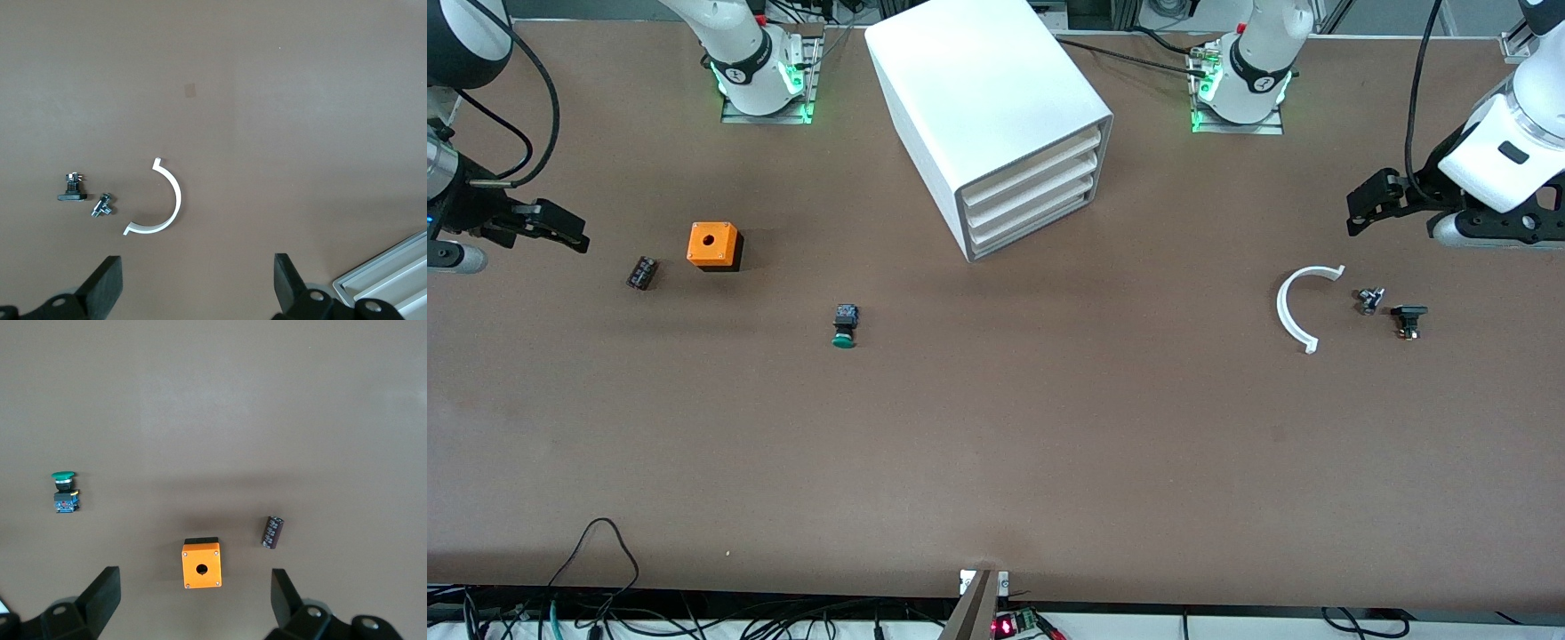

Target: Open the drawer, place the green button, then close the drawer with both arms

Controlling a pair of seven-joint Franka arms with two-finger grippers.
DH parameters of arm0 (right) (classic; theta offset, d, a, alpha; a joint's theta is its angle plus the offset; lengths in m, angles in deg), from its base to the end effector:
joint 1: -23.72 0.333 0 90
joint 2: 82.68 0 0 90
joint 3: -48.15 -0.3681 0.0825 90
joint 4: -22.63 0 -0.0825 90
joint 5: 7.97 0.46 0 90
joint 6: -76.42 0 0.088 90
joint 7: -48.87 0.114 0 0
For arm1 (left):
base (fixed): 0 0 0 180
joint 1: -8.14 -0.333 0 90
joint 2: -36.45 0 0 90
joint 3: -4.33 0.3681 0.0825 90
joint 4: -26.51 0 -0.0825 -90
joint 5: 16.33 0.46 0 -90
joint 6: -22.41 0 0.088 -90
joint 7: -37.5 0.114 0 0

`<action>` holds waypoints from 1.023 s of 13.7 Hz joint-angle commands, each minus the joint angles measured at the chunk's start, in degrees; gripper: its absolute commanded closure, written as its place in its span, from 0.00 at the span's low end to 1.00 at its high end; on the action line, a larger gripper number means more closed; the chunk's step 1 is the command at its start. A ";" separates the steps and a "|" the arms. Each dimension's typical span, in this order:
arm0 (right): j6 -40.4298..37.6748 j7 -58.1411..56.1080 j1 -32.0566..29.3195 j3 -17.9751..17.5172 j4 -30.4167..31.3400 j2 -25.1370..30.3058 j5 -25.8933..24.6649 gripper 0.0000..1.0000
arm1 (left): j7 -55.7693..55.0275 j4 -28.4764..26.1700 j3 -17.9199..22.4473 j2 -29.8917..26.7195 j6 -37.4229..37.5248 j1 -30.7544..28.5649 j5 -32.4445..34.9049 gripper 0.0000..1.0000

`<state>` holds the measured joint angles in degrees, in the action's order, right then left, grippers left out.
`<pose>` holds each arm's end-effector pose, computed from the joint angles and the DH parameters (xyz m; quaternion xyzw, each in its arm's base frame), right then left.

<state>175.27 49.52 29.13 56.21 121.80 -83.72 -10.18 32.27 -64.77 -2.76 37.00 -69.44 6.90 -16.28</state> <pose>0.6409 -0.0328 0.5833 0.9994 -0.0256 -0.0121 0.0201 0.6332 -0.0644 0.6541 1.0000 -0.0054 0.0002 0.0002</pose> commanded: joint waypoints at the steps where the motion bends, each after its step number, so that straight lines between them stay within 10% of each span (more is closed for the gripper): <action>1: -0.32 -1.78 -0.14 -0.06 -0.38 -0.01 1.16 0.00 | 1.27 1.28 -0.21 0.50 0.09 -0.16 0.65 0.00; 14: -0.42 -1.53 0.66 -0.33 -0.64 -0.19 0.28 0.00 | 0.48 1.80 -0.21 0.94 -0.08 0.01 -0.05 0.00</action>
<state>175.30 48.24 29.62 55.81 121.80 -83.73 -10.18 32.27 -64.70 -2.79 37.01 -69.74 6.93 -16.29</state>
